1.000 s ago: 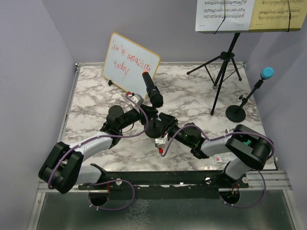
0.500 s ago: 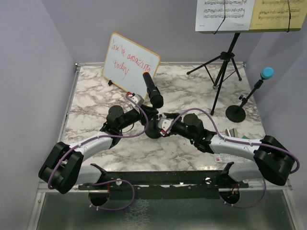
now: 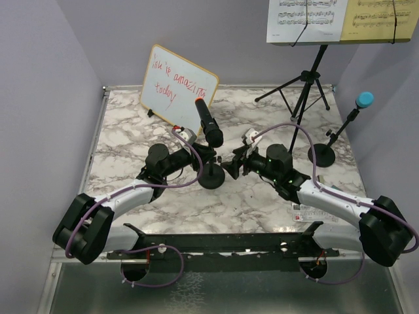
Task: Pack up the instrument practice props
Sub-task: Unscrew the knob on the microphone stand.
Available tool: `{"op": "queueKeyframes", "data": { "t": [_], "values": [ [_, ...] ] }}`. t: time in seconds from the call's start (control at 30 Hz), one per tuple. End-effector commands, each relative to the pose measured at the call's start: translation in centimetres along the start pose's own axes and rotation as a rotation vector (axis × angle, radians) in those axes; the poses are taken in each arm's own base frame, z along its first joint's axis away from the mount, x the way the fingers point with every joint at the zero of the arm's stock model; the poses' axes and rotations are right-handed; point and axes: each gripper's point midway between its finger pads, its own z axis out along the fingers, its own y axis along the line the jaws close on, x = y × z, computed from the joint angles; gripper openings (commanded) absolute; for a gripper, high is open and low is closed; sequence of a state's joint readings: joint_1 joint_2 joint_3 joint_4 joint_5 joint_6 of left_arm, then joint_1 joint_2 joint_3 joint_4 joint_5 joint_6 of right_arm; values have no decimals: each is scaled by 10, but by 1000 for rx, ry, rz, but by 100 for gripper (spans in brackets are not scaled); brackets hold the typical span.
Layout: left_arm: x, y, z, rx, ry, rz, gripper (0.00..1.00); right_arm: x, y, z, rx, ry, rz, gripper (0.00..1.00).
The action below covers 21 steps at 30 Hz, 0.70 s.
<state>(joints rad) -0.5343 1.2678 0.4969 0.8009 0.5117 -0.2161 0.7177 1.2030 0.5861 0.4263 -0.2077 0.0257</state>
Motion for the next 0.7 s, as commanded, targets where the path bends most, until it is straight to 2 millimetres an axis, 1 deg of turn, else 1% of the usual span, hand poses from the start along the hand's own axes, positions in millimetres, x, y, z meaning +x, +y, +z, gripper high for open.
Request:
{"op": "queueKeyframes", "data": {
  "t": [0.0,0.1,0.17,0.27,0.4,0.53,0.63,0.67],
  "values": [
    [0,-15,3,69,20,-32,0,-22,8,-2,9,-90,441,74],
    [0,-15,3,69,21,-33,0,-19,5,2,29,-113,650,74],
    [-1,-16,3,69,20,-32,0,-12,3,7,49,-102,770,73],
    [-1,-16,2,70,17,-30,0,-3,0,14,59,-88,903,69],
    [-3,-16,2,69,13,-28,0,2,0,18,29,-95,1027,64],
    [-4,-17,1,69,10,-26,0,12,-2,22,8,-90,1115,55],
    [-4,-17,1,69,10,-26,0,14,0,23,-30,-100,1164,49],
    [-4,-17,1,69,11,-27,0,12,2,24,-52,-112,1170,48]
  ]
}}
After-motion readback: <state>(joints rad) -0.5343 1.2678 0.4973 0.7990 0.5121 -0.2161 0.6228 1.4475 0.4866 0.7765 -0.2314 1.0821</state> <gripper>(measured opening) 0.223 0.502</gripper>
